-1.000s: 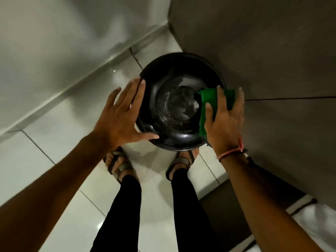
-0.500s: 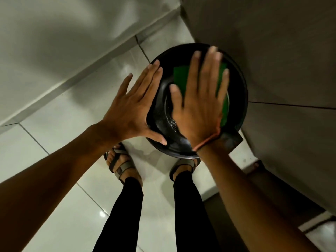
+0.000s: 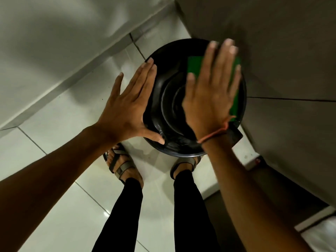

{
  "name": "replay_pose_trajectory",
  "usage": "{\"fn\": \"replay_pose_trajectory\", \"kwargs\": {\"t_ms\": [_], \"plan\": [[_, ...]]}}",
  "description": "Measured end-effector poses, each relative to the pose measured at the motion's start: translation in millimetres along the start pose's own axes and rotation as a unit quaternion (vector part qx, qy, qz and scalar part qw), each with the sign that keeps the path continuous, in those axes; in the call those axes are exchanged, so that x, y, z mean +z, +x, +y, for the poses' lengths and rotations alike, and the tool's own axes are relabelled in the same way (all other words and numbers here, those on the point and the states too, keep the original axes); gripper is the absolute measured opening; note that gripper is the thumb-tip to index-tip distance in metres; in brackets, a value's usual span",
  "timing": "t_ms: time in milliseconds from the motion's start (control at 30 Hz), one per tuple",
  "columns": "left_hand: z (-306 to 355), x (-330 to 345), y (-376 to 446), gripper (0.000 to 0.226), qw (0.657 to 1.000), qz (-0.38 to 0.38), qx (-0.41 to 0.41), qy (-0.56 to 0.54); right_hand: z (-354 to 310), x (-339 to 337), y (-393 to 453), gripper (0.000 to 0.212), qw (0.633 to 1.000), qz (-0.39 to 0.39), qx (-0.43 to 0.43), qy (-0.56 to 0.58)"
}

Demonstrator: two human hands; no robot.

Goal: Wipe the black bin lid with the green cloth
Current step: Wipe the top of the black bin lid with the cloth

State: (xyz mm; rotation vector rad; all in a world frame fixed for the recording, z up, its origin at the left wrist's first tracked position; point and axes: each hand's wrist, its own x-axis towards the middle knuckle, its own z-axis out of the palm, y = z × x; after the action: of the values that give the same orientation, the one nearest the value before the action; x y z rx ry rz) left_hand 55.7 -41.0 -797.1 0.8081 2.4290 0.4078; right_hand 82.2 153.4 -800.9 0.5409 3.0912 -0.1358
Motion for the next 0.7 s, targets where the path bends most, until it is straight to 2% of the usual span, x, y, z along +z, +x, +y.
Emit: {"fn": "replay_pose_trajectory", "kwargs": {"t_ms": [100,133,200,267,333,367,433,500,567,633,700], "plan": [[0,3,-2,0.157,1.000,-0.002,-0.010,0.023,-13,-1,-52,0.063,0.984,-0.069,-0.161,0.038],[1,3,-1,0.157,1.000,-0.003,-0.009,0.024,2,-8,-74,0.063,0.979,-0.097,-0.178,0.032],[3,2,0,0.158,1.000,-0.007,-0.006,0.019,49,-21,-98,0.062,0.980,-0.126,-0.151,0.021],[5,1,2,0.159,1.000,-0.010,-0.007,0.014,87,-28,-81,0.062,0.989,-0.131,-0.042,0.063],[8,-1,3,0.159,1.000,-0.015,-0.007,0.009,94,-24,-35,0.061,0.986,-0.104,0.058,0.112],[10,-1,3,0.158,1.000,-0.017,-0.009,0.008,85,-20,-10,0.062,0.988,-0.085,0.069,0.109],[11,-1,3,0.158,1.000,-0.021,-0.015,0.009,46,-12,21,0.064,0.996,-0.056,0.016,0.066],[12,-2,2,0.158,0.999,-0.027,-0.019,0.014,12,-9,11,0.064,0.995,-0.038,-0.075,0.051],[13,-2,1,0.158,0.999,-0.032,-0.023,0.023,10,-11,-29,0.063,0.986,-0.071,-0.139,0.053],[13,-3,2,0.158,0.999,-0.038,-0.021,0.026,38,-18,-60,0.062,0.983,-0.103,-0.143,0.047],[13,-4,3,0.158,0.999,-0.041,-0.020,0.026,69,-21,-66,0.063,0.987,-0.105,-0.101,0.066]]}}
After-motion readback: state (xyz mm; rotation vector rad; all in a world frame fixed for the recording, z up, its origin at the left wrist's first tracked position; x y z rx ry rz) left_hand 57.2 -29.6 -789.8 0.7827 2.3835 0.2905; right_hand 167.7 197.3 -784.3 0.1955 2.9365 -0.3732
